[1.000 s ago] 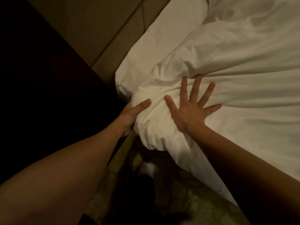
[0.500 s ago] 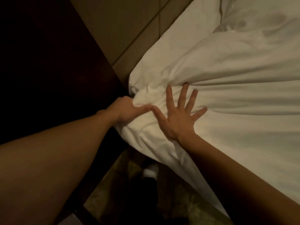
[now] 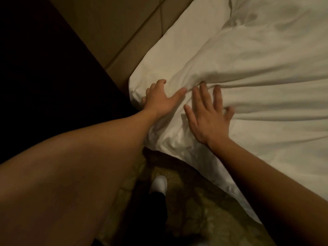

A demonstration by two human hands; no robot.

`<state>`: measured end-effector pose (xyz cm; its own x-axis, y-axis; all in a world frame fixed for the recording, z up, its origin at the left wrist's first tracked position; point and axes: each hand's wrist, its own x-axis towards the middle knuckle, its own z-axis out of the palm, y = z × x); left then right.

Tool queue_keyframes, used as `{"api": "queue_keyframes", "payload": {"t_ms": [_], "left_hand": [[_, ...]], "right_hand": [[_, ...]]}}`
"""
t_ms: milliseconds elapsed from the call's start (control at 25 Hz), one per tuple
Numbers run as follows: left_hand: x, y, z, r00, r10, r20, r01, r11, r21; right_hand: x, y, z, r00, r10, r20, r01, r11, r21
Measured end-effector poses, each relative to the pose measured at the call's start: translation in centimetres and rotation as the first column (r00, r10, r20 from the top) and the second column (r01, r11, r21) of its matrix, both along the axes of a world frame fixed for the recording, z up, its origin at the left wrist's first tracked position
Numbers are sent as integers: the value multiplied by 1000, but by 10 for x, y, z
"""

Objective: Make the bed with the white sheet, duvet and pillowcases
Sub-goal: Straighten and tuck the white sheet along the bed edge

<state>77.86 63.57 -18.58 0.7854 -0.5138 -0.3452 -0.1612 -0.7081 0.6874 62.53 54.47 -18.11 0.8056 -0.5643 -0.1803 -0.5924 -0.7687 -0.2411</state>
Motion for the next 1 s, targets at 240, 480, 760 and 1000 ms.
{"api": "queue_keyframes", "payload": {"t_ms": [240, 480, 760, 1000], "left_hand": [[4, -95, 24, 998, -31, -51, 25, 994, -103], [49, -104, 62, 999, 38, 38, -38, 999, -5], [22, -271, 114, 993, -36, -115, 17, 987, -162], [32, -403, 135, 1000, 15, -21, -15, 1000, -28]], "right_hand": [[-6, -80, 11, 999, -20, 35, 25, 985, -168], [-5, -147, 53, 995, -98, -29, 90, 977, -194], [25, -259, 108, 987, -151, -46, 144, 980, -138], [23, -369, 124, 1000, -18, 11, 20, 976, -219]]}}
